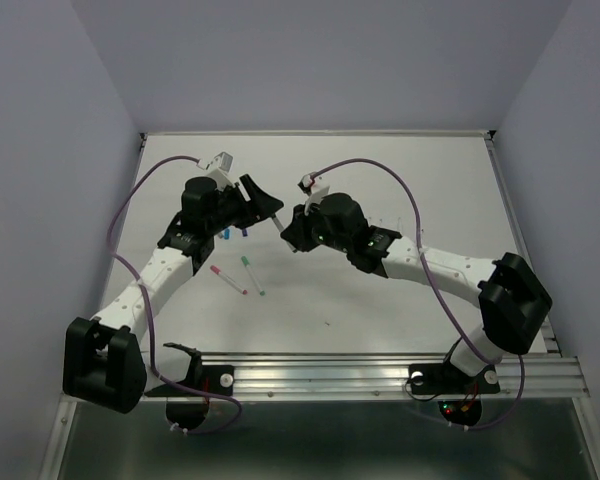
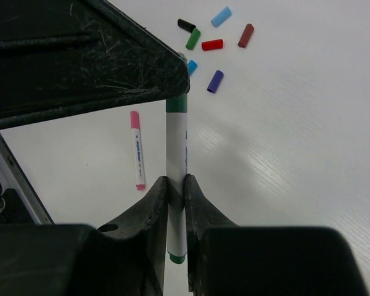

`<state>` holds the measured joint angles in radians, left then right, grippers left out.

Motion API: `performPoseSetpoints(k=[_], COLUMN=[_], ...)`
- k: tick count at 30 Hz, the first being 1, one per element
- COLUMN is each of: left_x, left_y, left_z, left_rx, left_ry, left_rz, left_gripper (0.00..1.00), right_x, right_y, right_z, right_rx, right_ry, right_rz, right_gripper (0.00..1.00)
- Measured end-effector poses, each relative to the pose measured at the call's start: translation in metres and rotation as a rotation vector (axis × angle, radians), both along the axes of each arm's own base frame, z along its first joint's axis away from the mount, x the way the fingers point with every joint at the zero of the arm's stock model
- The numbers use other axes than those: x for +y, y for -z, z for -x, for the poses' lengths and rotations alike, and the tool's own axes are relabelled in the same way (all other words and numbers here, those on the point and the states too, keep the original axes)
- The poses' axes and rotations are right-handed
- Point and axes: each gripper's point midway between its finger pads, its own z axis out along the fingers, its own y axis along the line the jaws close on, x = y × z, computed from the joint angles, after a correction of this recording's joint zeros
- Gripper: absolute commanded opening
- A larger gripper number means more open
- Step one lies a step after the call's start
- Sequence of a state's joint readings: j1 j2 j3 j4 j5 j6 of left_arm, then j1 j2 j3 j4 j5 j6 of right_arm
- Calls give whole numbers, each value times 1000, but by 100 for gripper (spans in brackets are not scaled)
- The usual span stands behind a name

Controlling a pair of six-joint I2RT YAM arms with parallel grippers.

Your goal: Open the pen caps

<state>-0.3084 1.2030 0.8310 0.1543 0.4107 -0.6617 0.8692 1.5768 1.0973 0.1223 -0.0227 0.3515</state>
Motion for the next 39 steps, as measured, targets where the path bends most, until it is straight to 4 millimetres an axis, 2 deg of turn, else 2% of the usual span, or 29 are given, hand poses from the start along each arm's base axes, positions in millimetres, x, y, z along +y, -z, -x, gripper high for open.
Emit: performPoseSetpoints(k=[6,8,13,14,16,19,21,22,28,36,37,39], left_x=[-4,-5,-5,-6,-6,-7,-8,-9,-9,-12,-9,13], left_y=[2,3,2,2,2,0,-3,-4,1,31,34,28], left_z=[-1,-1,-2,-2,-1,-2,-2,-1,1,6,0,-34], left_rx=[1,3,-1,0,2,-1,-5,-6,15,180,175,128], left_ry=[9,10,10,10,10,7,8,9,2,0,-24,-139], left_rz=[2,1,6,6,9,13,25,26,14,-43,-56,-66], left_gripper=[66,63,45,39,34,19,3,0,0,0,0,0], right_x=[1,2,1,1,2,3,4,3,4,-4,-6,-9], right_y=[-9,-14,-19,-19,-19,-20,-19,-18,-9,11,15,29], right_z=[1,2,2,2,3,5,7,7,17,35,50,93], right_rx=[-10,-19,-28,-28,-27,-24,-21,-19,-10,6,36,116], right_ry=[-9,-10,-13,-14,-17,-33,-45,-51,-135,-241,-293,-403], right_rz=[-24,-35,-46,-46,-47,-50,-48,-46,-51,-106,-115,-111], right_gripper=[1,1,1,1,1,1,1,1,1,1,1,1])
